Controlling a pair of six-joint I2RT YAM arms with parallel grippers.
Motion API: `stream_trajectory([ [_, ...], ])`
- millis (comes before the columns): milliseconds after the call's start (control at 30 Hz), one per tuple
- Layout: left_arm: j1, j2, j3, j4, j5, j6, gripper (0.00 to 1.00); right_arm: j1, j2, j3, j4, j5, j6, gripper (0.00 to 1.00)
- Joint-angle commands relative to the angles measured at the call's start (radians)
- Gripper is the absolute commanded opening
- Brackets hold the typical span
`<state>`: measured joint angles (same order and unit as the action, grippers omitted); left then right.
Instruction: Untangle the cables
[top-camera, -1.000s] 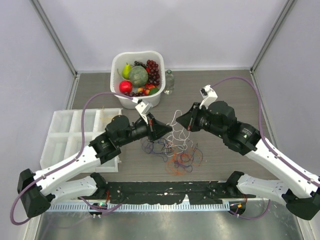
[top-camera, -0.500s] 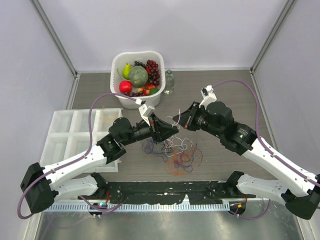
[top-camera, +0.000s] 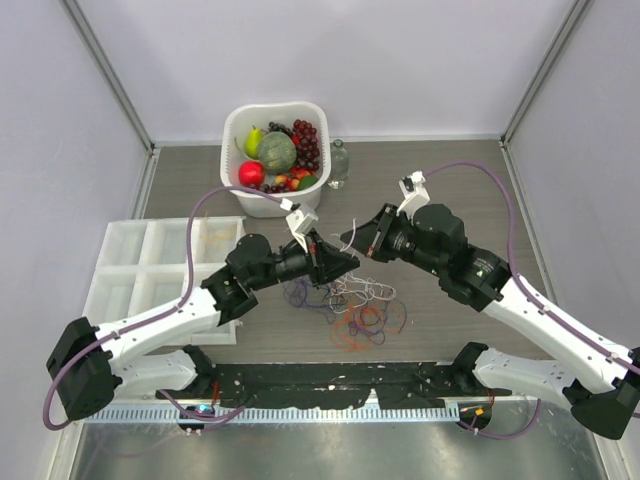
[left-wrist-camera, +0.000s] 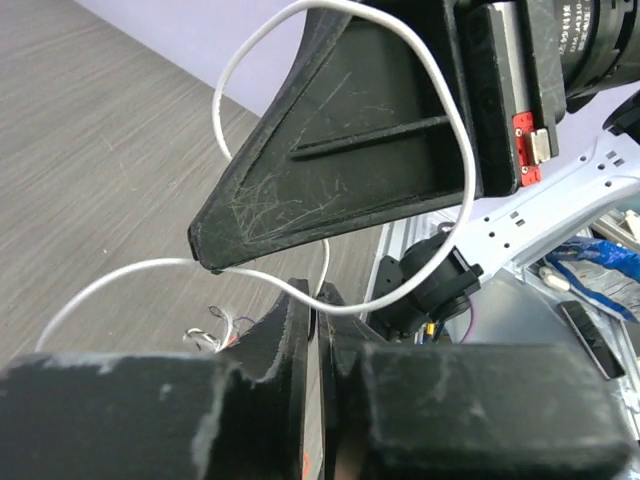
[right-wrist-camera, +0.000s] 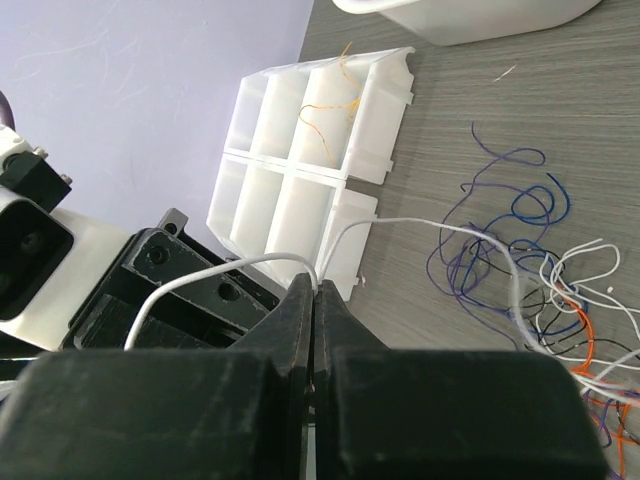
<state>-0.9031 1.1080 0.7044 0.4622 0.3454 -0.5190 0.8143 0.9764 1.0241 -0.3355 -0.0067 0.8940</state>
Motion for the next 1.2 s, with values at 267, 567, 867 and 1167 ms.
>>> stream_trajectory([
  [267, -0.003, -0.169, 0.076, -0.267, -0.265, -0.064, 0.00, 0.002, -0.148, -0.077, -0.140, 0.215, -0.275, 0.51],
  [567, 0.023, -0.212, 0.344, -0.721, -0.336, -0.092, 0.00, 0.005, -0.229, -0.272, 0.112, -0.051, -0.513, 0.81],
  [867, 0.023, -0.162, 0.521, -0.810, -0.310, -0.095, 0.00, 0.058, -0.092, -0.320, 0.446, -0.190, -0.523, 0.81],
  [1167, 0.023, -0.084, 0.781, -0.836, -0.278, -0.046, 0.00, 0.151, 0.180, -0.301, 0.484, 0.320, -0.480, 0.56],
])
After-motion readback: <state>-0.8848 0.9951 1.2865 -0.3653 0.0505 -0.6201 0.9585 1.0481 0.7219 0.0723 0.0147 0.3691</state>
